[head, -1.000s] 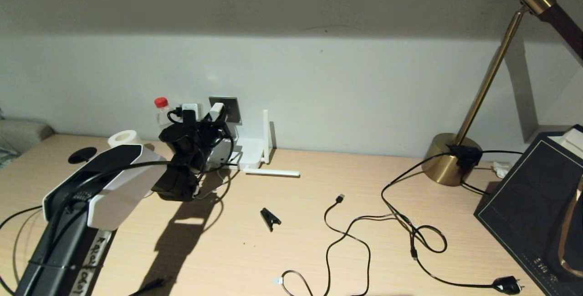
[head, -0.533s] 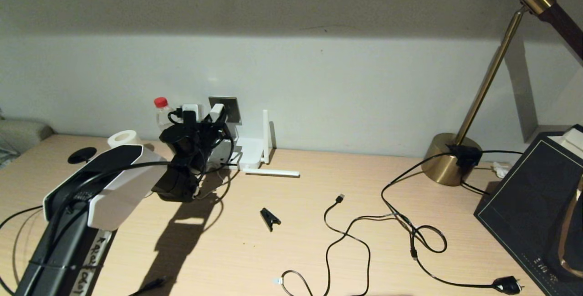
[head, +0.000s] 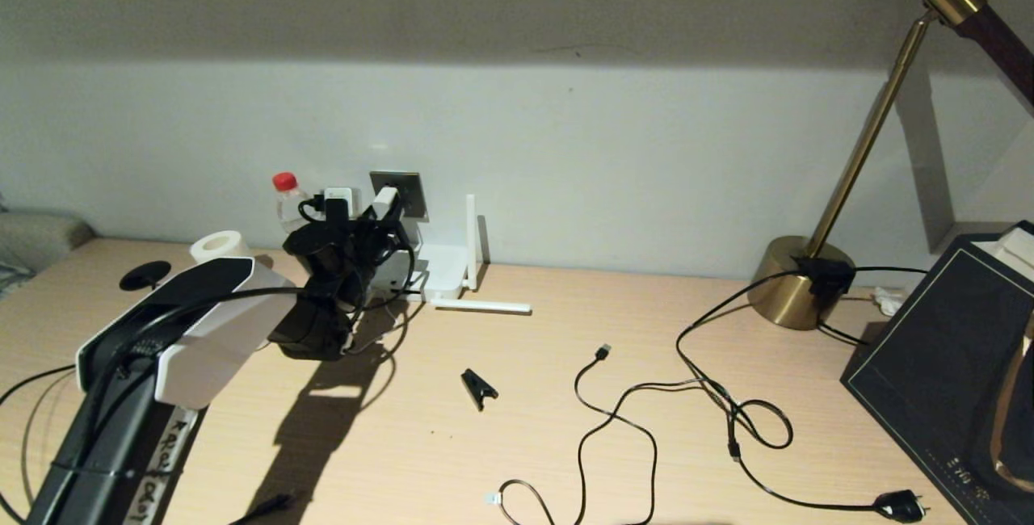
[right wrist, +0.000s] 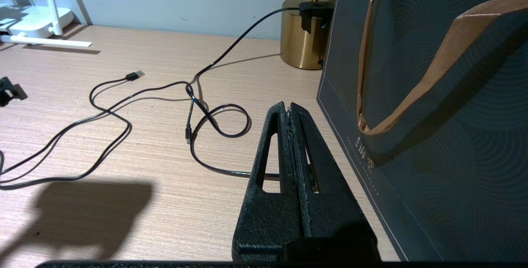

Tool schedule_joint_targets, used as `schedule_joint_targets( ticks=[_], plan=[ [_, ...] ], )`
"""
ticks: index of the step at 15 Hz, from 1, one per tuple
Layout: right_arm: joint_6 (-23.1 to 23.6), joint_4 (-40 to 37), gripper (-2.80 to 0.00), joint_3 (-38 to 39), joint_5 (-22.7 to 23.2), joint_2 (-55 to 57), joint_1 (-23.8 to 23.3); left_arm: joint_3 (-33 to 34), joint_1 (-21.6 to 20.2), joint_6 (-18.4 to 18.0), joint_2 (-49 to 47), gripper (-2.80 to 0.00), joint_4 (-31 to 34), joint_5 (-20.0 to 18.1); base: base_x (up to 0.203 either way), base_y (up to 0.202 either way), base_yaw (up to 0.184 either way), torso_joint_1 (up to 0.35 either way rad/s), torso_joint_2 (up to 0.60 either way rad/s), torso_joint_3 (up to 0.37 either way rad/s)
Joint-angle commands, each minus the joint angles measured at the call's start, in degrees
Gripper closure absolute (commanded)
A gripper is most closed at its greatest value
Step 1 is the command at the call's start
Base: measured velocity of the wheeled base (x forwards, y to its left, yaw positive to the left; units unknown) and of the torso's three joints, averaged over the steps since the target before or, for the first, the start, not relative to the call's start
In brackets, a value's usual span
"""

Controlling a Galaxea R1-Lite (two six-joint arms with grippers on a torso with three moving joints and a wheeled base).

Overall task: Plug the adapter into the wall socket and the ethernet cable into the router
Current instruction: Plug plug into socket

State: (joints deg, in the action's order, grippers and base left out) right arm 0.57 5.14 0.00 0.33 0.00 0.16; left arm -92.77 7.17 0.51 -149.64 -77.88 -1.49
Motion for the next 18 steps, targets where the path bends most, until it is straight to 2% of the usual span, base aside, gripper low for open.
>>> schedule_joint_targets(
  ticks=[1, 14, 18],
  plan=[
    [0.0, 0.0, 0.00, 2.0, 0.0, 0.1, 0.0, -0.3, -0.1, 0.0, 0.0, 0.00, -0.3, 0.0, 0.000, 0.000, 0.000, 0.000, 0.00, 0.000],
    [0.0, 0.0, 0.00, 2.0, 0.0, 0.1, 0.0, -2.6, -0.2, 0.0, -0.4, 0.00, 2.1, -0.1, 0.000, 0.000, 0.000, 0.000, 0.00, 0.000],
    [0.0, 0.0, 0.00, 2.0, 0.0, 0.1, 0.0, -0.8, -0.2, 0.0, 0.1, 0.00, 2.0, 0.0, 0.000, 0.000, 0.000, 0.000, 0.00, 0.000]
  ],
)
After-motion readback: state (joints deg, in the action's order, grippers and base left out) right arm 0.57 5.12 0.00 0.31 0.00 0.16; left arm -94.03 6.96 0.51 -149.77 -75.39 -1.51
